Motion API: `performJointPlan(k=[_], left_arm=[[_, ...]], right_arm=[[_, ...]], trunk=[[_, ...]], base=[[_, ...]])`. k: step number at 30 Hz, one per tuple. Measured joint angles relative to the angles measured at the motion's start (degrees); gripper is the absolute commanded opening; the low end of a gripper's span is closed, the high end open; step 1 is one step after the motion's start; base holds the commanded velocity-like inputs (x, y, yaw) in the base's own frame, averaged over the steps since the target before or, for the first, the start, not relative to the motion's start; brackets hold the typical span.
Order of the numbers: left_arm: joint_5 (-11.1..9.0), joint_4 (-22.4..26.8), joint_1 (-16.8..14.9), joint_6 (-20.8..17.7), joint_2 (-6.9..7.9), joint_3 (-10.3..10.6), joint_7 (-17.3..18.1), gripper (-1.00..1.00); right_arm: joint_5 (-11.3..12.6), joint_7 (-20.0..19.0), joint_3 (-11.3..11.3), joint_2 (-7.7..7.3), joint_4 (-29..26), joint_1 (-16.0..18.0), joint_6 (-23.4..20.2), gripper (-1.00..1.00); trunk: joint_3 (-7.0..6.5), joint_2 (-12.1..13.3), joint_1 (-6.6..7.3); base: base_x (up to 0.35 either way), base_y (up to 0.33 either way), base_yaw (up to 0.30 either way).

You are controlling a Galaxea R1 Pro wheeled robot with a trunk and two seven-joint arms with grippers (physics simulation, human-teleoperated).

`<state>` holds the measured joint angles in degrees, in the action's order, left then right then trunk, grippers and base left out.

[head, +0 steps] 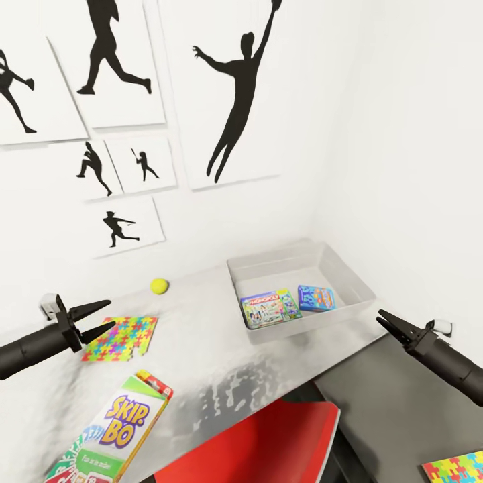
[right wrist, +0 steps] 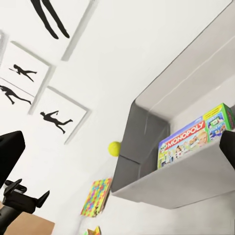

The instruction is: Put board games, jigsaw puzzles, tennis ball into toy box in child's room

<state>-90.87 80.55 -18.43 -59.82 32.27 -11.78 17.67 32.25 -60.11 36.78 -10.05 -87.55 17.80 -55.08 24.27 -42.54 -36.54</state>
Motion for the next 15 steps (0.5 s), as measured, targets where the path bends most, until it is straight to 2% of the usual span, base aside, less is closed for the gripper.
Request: performJointPlan(k=[15], left_arm=[[-0.2, 0.2, 0.0, 0.0, 0.24, 0.5, 0.1, 1.0]], right_arm=[[0.0, 0.4, -0.1, 0.12, 0.0, 0.0, 0.2, 1.0]], trunk=[[-2.88, 6.0, 3.3]], base=[[0.0, 0.0, 0.0]])
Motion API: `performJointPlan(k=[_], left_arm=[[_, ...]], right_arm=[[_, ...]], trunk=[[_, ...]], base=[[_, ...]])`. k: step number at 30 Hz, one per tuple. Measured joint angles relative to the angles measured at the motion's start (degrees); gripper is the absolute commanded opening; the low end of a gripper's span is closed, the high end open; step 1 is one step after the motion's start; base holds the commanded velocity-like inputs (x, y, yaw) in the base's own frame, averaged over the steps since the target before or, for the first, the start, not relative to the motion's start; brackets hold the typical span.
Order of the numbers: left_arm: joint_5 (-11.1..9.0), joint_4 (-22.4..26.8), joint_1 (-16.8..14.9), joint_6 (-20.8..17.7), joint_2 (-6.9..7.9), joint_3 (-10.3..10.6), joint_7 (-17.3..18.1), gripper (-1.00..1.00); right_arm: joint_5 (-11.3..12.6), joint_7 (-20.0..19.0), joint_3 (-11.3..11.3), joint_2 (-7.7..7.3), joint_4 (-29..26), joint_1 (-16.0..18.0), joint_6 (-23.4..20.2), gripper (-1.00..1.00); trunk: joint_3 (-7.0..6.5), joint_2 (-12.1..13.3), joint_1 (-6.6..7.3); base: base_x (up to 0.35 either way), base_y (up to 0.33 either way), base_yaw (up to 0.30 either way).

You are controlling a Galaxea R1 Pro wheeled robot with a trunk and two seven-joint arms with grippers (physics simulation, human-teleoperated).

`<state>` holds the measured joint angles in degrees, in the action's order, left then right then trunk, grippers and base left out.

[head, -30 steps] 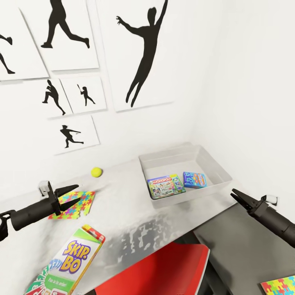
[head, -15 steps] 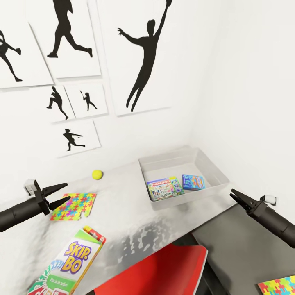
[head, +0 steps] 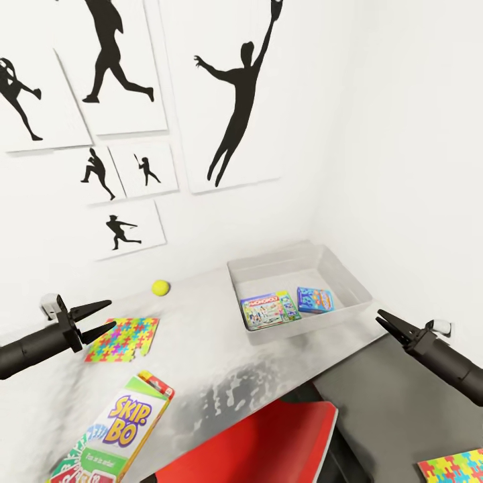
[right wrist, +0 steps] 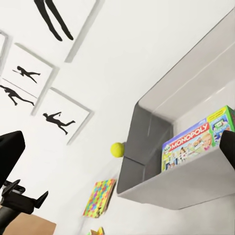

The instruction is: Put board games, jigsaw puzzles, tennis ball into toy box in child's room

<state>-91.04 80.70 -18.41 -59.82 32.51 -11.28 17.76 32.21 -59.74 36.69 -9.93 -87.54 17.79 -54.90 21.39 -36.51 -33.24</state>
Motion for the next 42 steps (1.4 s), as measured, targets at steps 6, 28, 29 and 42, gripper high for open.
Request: performJointPlan(k=[6, 28, 29, 42], left_arm=[[0.0, 0.0, 0.0, 0.0, 0.03, 0.1, 0.0, 1.0], [0.0, 0.0, 0.0, 0.0, 0.12, 0.2, 0.6, 1.0], [0.0, 0.0, 0.0, 0.0, 0.13, 0.2, 0.6, 1.0], [0.0, 0.0, 0.0, 0.0, 0.33, 0.3, 0.6, 1.0]], right_arm=[[0.0, 0.0, 0.0, 0.0, 0.1, 0.0, 0.0, 1.0], [0.0, -0.3, 0.0, 0.13, -0.4, 0.0, -0.1, 1.0], [0.0, -0.3, 0.0, 0.16, -0.4, 0.0, 0.0, 1.0], [0.0, -0.5, 0.1, 0.9, -0.5, 0.0, 0.0, 1.0]], trunk=[[-1.08, 2.4, 1.3], [-5.13, 11.3, 6.16], [-5.36, 11.7, 6.37], [-7.35, 13.7, 7.48]], base=[[-0.108, 0.0, 0.0], [-0.026, 0.0, 0.0], [-0.143, 0.0, 0.0], [-0.228, 0.0, 0.0]])
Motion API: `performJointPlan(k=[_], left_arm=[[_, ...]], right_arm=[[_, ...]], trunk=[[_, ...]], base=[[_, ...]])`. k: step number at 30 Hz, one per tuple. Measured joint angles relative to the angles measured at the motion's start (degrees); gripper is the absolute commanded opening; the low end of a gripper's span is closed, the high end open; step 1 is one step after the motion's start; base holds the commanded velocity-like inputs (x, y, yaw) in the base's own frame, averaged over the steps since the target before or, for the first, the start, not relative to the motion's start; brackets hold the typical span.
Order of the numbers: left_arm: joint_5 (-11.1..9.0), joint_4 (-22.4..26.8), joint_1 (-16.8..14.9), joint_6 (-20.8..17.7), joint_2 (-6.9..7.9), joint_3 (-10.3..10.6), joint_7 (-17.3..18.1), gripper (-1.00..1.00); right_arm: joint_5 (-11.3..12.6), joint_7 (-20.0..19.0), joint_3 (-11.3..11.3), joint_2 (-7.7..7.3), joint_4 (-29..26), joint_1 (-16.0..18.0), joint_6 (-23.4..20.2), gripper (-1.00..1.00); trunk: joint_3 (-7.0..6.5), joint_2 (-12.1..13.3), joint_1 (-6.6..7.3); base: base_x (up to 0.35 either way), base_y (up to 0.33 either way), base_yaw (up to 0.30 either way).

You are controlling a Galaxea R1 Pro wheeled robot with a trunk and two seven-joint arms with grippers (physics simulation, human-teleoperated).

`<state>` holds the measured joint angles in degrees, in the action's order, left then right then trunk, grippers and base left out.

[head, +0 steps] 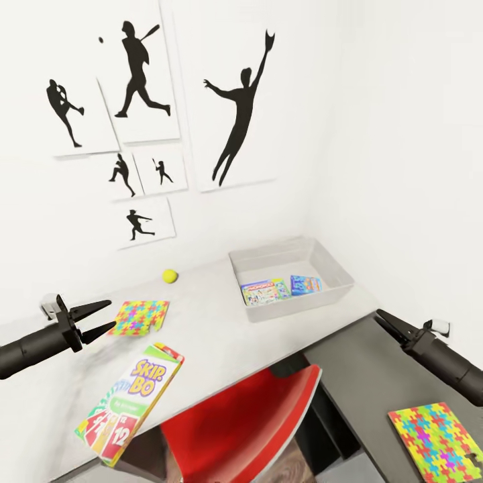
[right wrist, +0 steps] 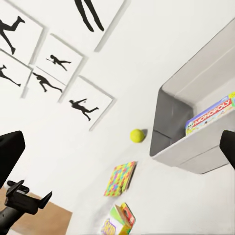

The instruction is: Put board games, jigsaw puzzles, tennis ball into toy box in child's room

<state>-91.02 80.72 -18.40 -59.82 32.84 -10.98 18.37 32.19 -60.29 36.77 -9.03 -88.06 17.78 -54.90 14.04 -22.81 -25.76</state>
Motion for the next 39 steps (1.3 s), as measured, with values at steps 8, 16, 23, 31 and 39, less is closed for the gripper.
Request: performJointPlan(k=[8, 16, 23, 31, 39], left_arm=[[0.0, 0.0, 0.0, 0.0, 0.1, 0.0, 0.0, 1.0], [0.1, 0.0, 0.1, 0.0, 0.11, -0.3, 0.1, 1.0], [0.2, 0.0, 0.2, 0.0, 0.12, -0.4, 0.1, 1.0], [0.2, 0.0, 0.2, 0.0, 0.12, -0.5, 0.1, 1.0], [0.2, 0.0, 0.2, 0.0, 0.12, -0.5, 0.2, 1.0]], right_arm=[[0.0, 0.0, 0.0, 0.06, 0.0, 0.0, 0.0, 1.0], [0.0, -0.1, 0.0, 0.07, 0.0, 0.0, 0.0, 1.0], [-0.1, -0.1, 0.0, 0.07, 0.0, 0.0, 0.4, 1.0], [-0.1, -0.5, 0.0, 0.07, 0.0, -0.2, 3.0, 1.0], [-0.1, -0.8, 0.0, -0.01, 0.0, -1.1, 3.5, 1.0]], trunk=[[-0.74, 0.0, 0.01], [-1.48, 0.0, 0.01], [-2.13, 0.0, 0.01], [-2.88, 0.0, 0.01], [-3.62, 0.0, 0.01]], base=[[-0.031, 0.0, 0.0], [-0.003, 0.0, 0.0], [0.0, 0.0, 0.0], [0.0, 0.0, 0.0], [0.0, 0.0, 0.0]])
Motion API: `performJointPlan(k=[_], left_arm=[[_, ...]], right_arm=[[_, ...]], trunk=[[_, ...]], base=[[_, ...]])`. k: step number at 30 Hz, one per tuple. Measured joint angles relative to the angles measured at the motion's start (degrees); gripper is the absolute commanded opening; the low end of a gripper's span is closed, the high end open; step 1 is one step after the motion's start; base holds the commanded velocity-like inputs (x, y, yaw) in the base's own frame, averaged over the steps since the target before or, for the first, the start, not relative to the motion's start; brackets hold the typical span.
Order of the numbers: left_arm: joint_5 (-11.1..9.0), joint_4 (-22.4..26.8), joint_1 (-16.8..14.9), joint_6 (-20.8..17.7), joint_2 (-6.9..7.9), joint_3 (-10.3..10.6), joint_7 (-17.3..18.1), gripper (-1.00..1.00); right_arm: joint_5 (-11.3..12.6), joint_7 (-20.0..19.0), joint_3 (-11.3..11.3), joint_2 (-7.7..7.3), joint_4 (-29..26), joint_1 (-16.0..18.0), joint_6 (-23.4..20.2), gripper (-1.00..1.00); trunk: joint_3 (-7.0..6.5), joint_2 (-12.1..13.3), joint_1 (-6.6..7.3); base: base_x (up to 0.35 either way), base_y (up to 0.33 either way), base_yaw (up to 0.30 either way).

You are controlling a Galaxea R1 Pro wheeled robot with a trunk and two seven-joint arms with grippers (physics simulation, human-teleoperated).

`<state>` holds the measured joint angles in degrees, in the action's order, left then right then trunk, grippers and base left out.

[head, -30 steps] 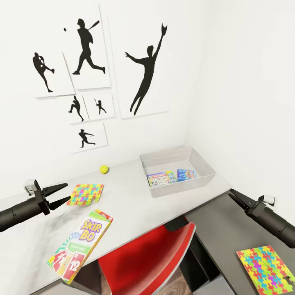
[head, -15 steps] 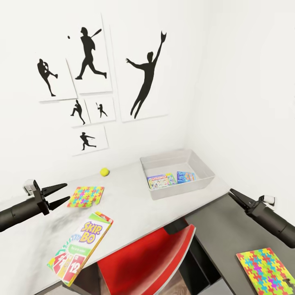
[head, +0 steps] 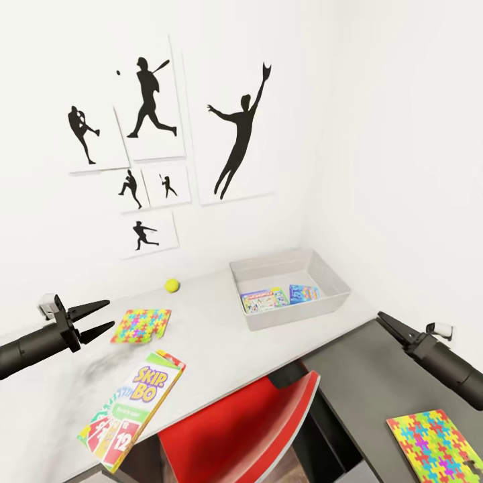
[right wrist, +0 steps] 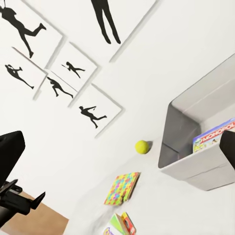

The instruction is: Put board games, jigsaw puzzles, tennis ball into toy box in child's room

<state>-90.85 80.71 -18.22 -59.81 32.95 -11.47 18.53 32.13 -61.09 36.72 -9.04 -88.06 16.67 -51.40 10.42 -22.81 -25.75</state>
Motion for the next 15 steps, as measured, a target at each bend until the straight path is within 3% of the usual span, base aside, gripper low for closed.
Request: performJointPlan(k=[15], left_arm=[[0.1, 0.0, 0.0, 0.0, 0.0, 0.0, 0.4, 1.0]], right_arm=[[0.0, 0.0, 0.0, 0.06, 0.0, -0.1, 0.1, 1.0]], trunk=[[-1.4, 0.0, 0.0]], base=[[0.0, 0.0, 0.01]])
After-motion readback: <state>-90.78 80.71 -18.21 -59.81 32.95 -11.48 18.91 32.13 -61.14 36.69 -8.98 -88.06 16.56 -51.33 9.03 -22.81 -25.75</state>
